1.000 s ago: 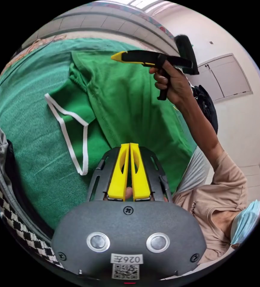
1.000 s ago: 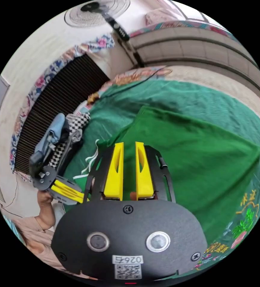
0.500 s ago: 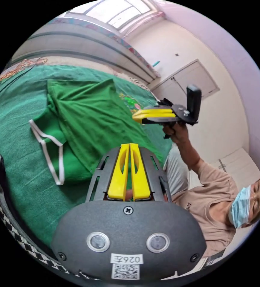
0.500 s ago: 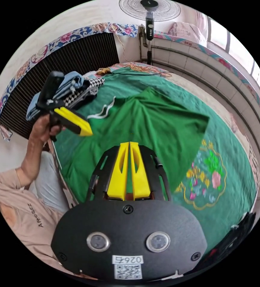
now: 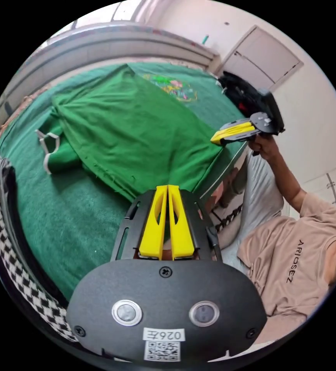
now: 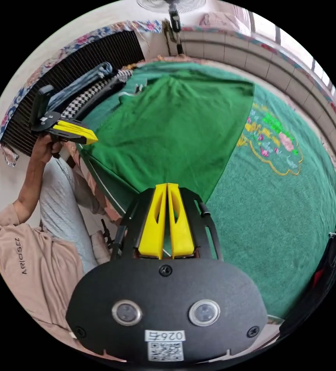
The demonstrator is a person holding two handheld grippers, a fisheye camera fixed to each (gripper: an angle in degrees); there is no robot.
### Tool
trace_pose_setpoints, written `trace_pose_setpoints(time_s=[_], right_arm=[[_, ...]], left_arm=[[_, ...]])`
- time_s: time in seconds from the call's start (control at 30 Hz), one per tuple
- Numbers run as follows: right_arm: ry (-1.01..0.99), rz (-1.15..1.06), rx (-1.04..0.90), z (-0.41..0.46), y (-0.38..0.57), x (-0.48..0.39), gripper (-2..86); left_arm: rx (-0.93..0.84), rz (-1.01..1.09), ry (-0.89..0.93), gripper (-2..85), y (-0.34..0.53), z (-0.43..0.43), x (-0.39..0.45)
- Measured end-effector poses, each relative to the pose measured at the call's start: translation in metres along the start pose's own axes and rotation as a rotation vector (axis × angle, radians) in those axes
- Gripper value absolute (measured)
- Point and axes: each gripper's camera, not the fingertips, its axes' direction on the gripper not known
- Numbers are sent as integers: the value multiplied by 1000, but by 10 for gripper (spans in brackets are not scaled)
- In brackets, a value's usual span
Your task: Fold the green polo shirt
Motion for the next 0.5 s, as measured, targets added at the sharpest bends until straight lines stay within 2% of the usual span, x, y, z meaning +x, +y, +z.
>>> trace_pose_setpoints(time_s=[0.03, 0.07, 0.13, 0.23, 0.4, 0.47, 0.5], right_arm=[[32, -34, 142, -30, 17, -14, -10], [76, -74, 284, -59, 36, -31, -10], [158, -120, 430, -92, 63, -56, -7], [188, -88, 583, -128, 102, -86, 2], [120, -88, 787, -211, 156, -130, -10], [126, -74, 1004, -251, 202, -153, -8], [127, -83, 1053, -260, 213, -159, -7]], left_arm=[[170, 23, 28, -10, 19, -45, 16], [269, 37, 49, -10, 30, -67, 25], [686, 95, 154, -10, 81, -146, 58], [1028, 185, 247, -10, 132, -211, 103], [1131, 370, 375, -10, 158, -284, 177], [1210, 449, 346, -10, 170, -311, 212], [1255, 501, 324, -10, 177, -328, 236]])
